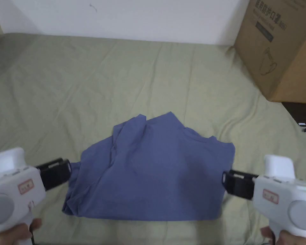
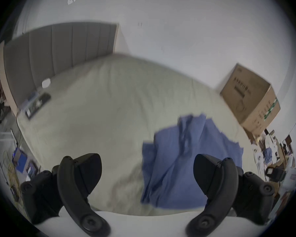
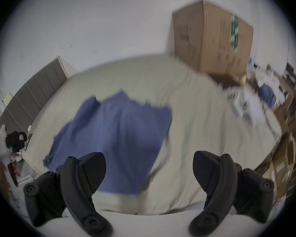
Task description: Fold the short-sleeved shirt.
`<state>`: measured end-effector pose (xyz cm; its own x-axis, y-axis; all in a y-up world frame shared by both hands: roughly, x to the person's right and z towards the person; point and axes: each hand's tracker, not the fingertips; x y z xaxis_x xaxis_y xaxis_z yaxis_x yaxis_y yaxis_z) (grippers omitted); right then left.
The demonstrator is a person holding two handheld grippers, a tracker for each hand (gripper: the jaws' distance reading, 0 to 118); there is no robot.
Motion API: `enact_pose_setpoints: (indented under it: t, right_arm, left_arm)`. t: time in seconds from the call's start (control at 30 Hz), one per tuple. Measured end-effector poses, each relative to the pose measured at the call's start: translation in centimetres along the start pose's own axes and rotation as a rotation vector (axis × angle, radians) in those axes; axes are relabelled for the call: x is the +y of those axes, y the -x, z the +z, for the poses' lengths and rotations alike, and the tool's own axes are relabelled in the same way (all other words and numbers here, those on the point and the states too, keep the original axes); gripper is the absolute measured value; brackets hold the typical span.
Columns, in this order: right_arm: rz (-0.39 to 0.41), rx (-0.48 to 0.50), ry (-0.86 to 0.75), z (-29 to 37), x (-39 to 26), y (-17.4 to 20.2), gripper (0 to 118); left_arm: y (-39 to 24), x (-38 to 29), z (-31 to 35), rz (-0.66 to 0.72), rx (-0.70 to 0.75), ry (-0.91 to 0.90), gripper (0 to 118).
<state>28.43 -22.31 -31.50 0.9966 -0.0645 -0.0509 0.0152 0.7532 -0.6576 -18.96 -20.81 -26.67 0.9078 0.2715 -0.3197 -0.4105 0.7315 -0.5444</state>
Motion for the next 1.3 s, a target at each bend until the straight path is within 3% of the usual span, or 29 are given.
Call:
enact_pose_setpoints:
  t: [0.1, 0.13, 0.23, 0.43, 0.47, 0.5, 0.53, 0.57, 0.63, 0.67, 0.7, 0.73, 0.8, 1.1, 1.13, 1.17, 1.2, 1.23, 1.27, 1.3]
  right_arm:
    - [0.030, -0.021, -0.219, 0.4, 0.4, 0.5, 111]
    - [0.034, -0.022, -0.303, 5.6, 4.9, 0.9, 113]
    - [0.041, -0.012, -0.476, 8.9, 6.6, 1.9, 115]
    - [0.084, 0.002, -0.600, 10.6, 8.2, 5.4, 112]
    - [0.090, 0.009, -0.602, 10.7, 8.1, 5.7, 107]
    - [0.098, 0.022, -0.604, 10.7, 7.9, 6.2, 89]
    - [0.099, 0.017, -0.602, 10.7, 7.7, 6.5, 61]
    - [0.103, 0.016, -0.596, 10.7, 7.6, 6.7, 42]
    - [0.094, 0.010, -0.576, 10.5, 7.4, 7.5, 25]
    - [0.081, 0.015, -0.571, 10.1, 7.3, 7.0, 6]
    - [0.056, 0.020, -0.567, 10.1, 7.2, 7.0, 3]
    - [0.046, 0.053, -0.545, 10.1, 7.3, 7.0, 0]
    - [0.028, 0.040, -0.549, 9.8, 7.0, 6.7, 0]
    - [0.044, 0.032, -0.522, 9.3, 6.9, 6.3, 0]
    - [0.045, 0.033, -0.517, 9.1, 7.0, 6.1, 0]
    - [0.046, 0.034, -0.513, 9.1, 7.0, 6.0, 0]
    - [0.053, 0.031, -0.508, 9.0, 7.0, 6.0, 0]
    - [0.065, 0.022, -0.509, 9.0, 6.9, 6.0, 0]
    - [0.072, 0.012, -0.510, 8.9, 6.9, 5.9, 0]
    - [0.074, 0.007, -0.505, 8.7, 7.0, 5.8, 0]
  left_arm:
    - [-2.2, 2.5, 2.3, -0.105, 0.005, -0.170, 110]
    - [-3.2, 3.2, 3.1, -0.150, 0.006, -0.236, 110]
    - [-5.5, 4.0, 4.6, -0.243, 0.000, -0.367, 110]
    - [-8.2, 3.6, 5.8, -0.309, -0.060, -0.502, 109]
    - [-8.4, 3.5, 5.8, -0.314, -0.061, -0.497, 106]
    - [-8.7, 3.3, 5.7, -0.325, -0.065, -0.490, 93]
    - [-8.9, 3.0, 5.6, -0.339, -0.072, -0.483, 73]
    - [-9.0, 2.8, 5.7, -0.350, -0.083, -0.488, 66]
    - [-9.5, 2.1, 5.6, -0.362, -0.083, -0.491, 48]
    - [-9.6, 1.9, 5.5, -0.367, -0.081, -0.487, 22]
    - [-9.7, 1.7, 5.4, -0.369, -0.086, -0.485, 0]
    - [-9.6, 1.5, 5.4, -0.357, -0.086, -0.486, 0]
    - [-9.5, 1.6, 5.1, -0.333, -0.136, -0.451, 0]
    - [-8.7, 3.7, 3.5, -0.282, -0.116, -0.375, 0]
    - [-8.3, 4.7, 2.8, -0.293, -0.104, -0.322, 7]
    - [-8.1, 5.2, 2.1, -0.305, -0.094, -0.279, 28]
    - [-7.7, 5.9, 1.2, -0.304, -0.084, -0.226, 74]
    - [-7.1, 6.6, -0.1, -0.290, -0.068, -0.159, 105]
    - [-6.5, 7.2, -1.6, -0.266, -0.053, -0.067, 116]
    - [-5.9, 7.4, -2.7, -0.251, -0.042, 0.009, 116]
